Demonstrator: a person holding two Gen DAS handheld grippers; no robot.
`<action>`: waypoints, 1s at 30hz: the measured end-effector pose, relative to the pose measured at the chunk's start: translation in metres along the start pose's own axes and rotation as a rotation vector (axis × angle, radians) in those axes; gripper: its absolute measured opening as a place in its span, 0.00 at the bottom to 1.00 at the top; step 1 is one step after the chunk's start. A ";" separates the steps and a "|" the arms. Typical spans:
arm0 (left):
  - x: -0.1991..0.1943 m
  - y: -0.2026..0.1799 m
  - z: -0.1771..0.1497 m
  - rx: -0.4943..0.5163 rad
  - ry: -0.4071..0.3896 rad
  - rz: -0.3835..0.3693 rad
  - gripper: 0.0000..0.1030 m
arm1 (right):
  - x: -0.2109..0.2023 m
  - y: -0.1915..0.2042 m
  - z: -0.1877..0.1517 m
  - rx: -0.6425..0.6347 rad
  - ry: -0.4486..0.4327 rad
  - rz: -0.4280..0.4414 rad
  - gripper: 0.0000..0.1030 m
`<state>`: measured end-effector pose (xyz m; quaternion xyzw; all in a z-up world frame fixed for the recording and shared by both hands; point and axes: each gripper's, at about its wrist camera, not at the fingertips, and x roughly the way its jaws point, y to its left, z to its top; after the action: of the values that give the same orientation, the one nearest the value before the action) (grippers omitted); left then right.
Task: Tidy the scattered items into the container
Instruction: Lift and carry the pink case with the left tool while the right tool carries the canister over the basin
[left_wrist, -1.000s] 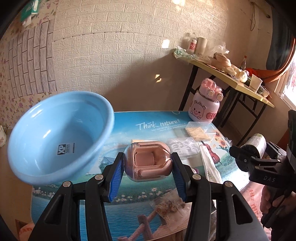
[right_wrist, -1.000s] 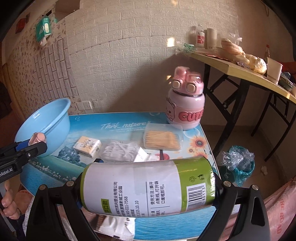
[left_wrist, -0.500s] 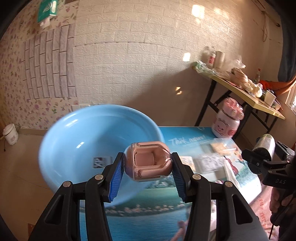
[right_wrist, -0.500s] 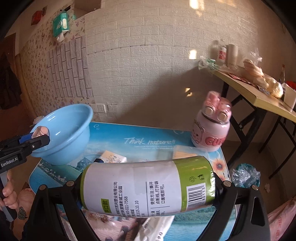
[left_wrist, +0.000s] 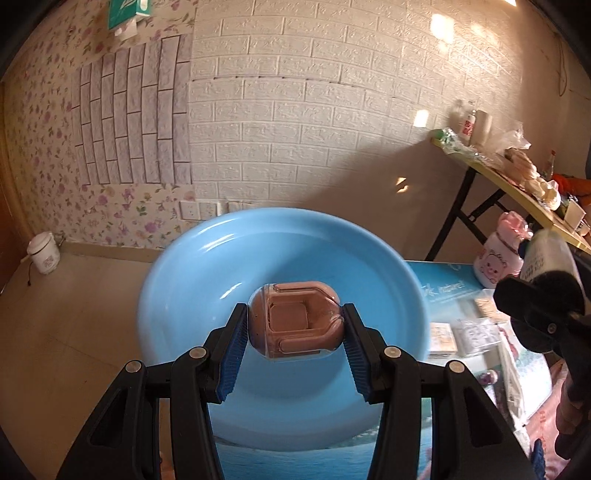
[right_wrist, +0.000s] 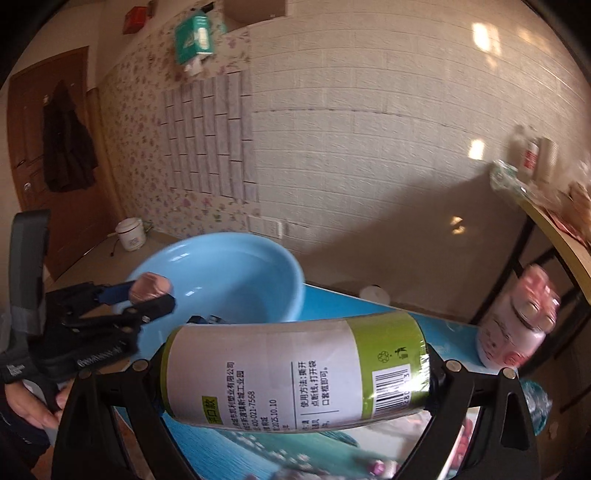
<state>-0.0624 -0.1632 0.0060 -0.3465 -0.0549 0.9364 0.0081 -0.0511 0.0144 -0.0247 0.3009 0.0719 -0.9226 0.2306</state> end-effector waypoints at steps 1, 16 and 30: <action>0.002 0.002 -0.001 0.002 0.003 0.005 0.46 | 0.004 0.007 0.003 -0.012 0.001 0.008 0.94; 0.027 0.028 -0.004 -0.003 0.039 0.024 0.46 | 0.070 0.038 0.013 -0.031 0.100 0.035 0.94; 0.038 0.029 -0.004 0.013 0.057 0.024 0.46 | 0.086 0.039 0.004 -0.049 0.136 0.035 0.94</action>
<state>-0.0877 -0.1897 -0.0248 -0.3735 -0.0443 0.9266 0.0005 -0.0960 -0.0542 -0.0716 0.3584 0.1048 -0.8937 0.2486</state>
